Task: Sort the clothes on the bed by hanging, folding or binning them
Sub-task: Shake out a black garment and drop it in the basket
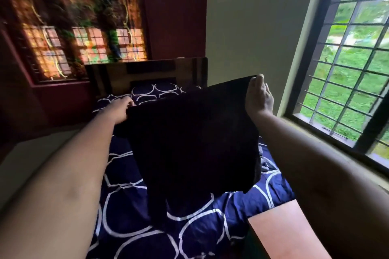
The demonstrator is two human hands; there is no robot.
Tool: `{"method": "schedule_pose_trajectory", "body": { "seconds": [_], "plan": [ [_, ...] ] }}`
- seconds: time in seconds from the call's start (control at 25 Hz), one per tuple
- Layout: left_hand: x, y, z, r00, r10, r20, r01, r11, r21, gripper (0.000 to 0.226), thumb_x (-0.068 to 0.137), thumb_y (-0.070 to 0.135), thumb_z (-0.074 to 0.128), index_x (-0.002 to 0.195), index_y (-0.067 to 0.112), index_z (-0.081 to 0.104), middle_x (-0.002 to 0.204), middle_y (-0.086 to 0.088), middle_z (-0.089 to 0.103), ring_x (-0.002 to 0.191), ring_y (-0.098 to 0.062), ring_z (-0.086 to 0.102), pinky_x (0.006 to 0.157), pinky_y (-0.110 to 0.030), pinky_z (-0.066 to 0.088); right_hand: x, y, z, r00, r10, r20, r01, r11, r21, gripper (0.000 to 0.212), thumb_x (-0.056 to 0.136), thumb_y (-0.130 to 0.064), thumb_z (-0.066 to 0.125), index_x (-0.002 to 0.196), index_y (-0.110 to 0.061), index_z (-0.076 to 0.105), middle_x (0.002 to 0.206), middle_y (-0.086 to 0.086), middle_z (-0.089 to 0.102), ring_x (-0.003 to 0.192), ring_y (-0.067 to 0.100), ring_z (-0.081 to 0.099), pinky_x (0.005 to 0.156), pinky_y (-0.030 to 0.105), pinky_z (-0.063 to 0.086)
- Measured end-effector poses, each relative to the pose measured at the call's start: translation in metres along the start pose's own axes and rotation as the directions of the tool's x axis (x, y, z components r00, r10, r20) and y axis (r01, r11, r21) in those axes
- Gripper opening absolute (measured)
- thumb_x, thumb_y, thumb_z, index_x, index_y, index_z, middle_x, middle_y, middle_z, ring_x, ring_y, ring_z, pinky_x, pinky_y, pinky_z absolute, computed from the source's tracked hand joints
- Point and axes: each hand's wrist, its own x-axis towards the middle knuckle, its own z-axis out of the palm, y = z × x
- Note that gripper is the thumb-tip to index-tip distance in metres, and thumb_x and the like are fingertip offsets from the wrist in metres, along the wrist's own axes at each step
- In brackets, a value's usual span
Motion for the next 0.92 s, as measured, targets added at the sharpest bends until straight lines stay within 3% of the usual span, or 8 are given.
{"method": "schedule_pose_trajectory", "body": {
  "seconds": [0.08, 0.16, 0.24, 0.4, 0.48, 0.64, 0.76, 0.92],
  "plan": [
    [-0.027, -0.013, 0.005, 0.984, -0.113, -0.135, 0.122, 0.991, 0.062, 0.037, 0.083, 0.003, 0.063, 0.115, 0.02, 0.063, 0.12, -0.014, 0.06, 0.106, -0.035, 0.059, 0.089, -0.039, 0.048, -0.014, 0.003, -0.001, 0.998, -0.055, -0.037, 0.052, 0.996, -0.065, 0.039, 0.087, 0.01, 0.042, 0.126, 0.004, 0.047, 0.132, 0.018, 0.042, 0.106, 0.029, 0.057, 0.112, 0.041, 0.031],
    [-0.052, -0.024, 0.007, 0.954, -0.206, -0.219, 0.229, 0.97, 0.084, 0.038, 0.084, 0.001, 0.058, 0.111, 0.024, 0.068, 0.12, -0.013, 0.062, 0.107, -0.037, 0.06, 0.09, -0.042, 0.051, -0.025, 0.005, 0.004, 0.972, -0.205, -0.118, 0.177, 0.962, -0.209, 0.03, 0.074, 0.012, 0.058, 0.102, 0.004, 0.063, 0.106, 0.017, 0.057, 0.072, 0.027, 0.064, 0.106, 0.049, 0.04],
    [-0.07, -0.034, 0.008, 0.925, -0.271, -0.267, 0.297, 0.953, 0.062, 0.041, 0.084, -0.002, 0.052, 0.108, 0.026, 0.069, 0.117, -0.014, 0.064, 0.105, -0.037, 0.061, 0.091, -0.043, 0.051, -0.037, 0.003, 0.002, 0.941, -0.338, 0.007, 0.311, 0.857, -0.411, 0.025, 0.06, 0.008, 0.062, 0.08, -0.005, 0.069, 0.08, 0.007, 0.059, 0.048, 0.017, 0.056, 0.1, 0.048, 0.046],
    [-0.085, -0.053, -0.003, 0.852, -0.38, -0.36, 0.408, 0.913, 0.002, 0.039, 0.083, -0.005, 0.05, 0.104, 0.023, 0.068, 0.111, -0.019, 0.064, 0.105, -0.041, 0.059, 0.092, -0.046, 0.051, -0.045, -0.01, -0.007, 0.924, -0.371, 0.09, 0.368, 0.802, -0.47, 0.02, 0.058, 0.002, 0.064, 0.069, -0.014, 0.069, 0.067, -0.001, 0.053, 0.038, 0.011, 0.049, 0.102, 0.046, 0.042],
    [-0.087, -0.064, -0.012, 0.848, -0.345, -0.401, 0.408, 0.909, 0.082, 0.038, 0.081, -0.006, 0.052, 0.102, 0.021, 0.068, 0.107, -0.019, 0.065, 0.101, -0.041, 0.06, 0.091, -0.048, 0.052, -0.044, -0.02, -0.008, 0.942, -0.327, 0.079, 0.324, 0.82, -0.472, 0.02, 0.062, 0.001, 0.07, 0.077, -0.011, 0.07, 0.072, 0.001, 0.056, 0.041, 0.013, 0.053, 0.106, 0.049, 0.04],
    [-0.085, -0.084, -0.022, 0.851, -0.378, -0.366, 0.464, 0.867, 0.184, 0.03, 0.086, -0.004, 0.052, 0.103, 0.014, 0.068, 0.107, -0.021, 0.063, 0.101, -0.043, 0.06, 0.086, -0.05, 0.054, -0.032, -0.034, 0.005, 0.955, -0.26, 0.143, 0.293, 0.907, -0.304, 0.032, 0.088, 0.007, 0.04, 0.114, 0.001, 0.058, 0.107, 0.014, 0.057, 0.078, 0.028, 0.066, 0.116, 0.055, 0.015],
    [-0.075, -0.108, -0.016, 0.845, -0.463, -0.266, 0.516, 0.838, 0.181, 0.023, 0.085, 0.005, 0.056, 0.101, 0.011, 0.072, 0.104, -0.021, 0.066, 0.096, -0.041, 0.062, 0.085, -0.048, 0.055, -0.018, -0.053, 0.013, 0.966, -0.109, 0.233, 0.146, 0.978, -0.146, 0.035, 0.093, -0.001, 0.036, 0.118, -0.009, 0.058, 0.115, 0.012, 0.061, 0.099, 0.031, 0.065, 0.088, 0.041, 0.044],
    [-0.037, -0.148, 0.001, 0.836, -0.511, -0.201, 0.543, 0.824, 0.163, 0.018, 0.083, 0.018, 0.062, 0.096, 0.012, 0.073, 0.098, -0.018, 0.067, 0.091, -0.038, 0.064, 0.082, -0.044, 0.056, 0.013, -0.081, 0.061, 0.911, 0.24, 0.335, -0.292, 0.95, 0.113, 0.033, 0.091, -0.012, 0.035, 0.115, -0.008, 0.058, 0.111, 0.018, 0.065, 0.102, 0.035, 0.062, 0.077, 0.033, 0.04]
  ]
}}
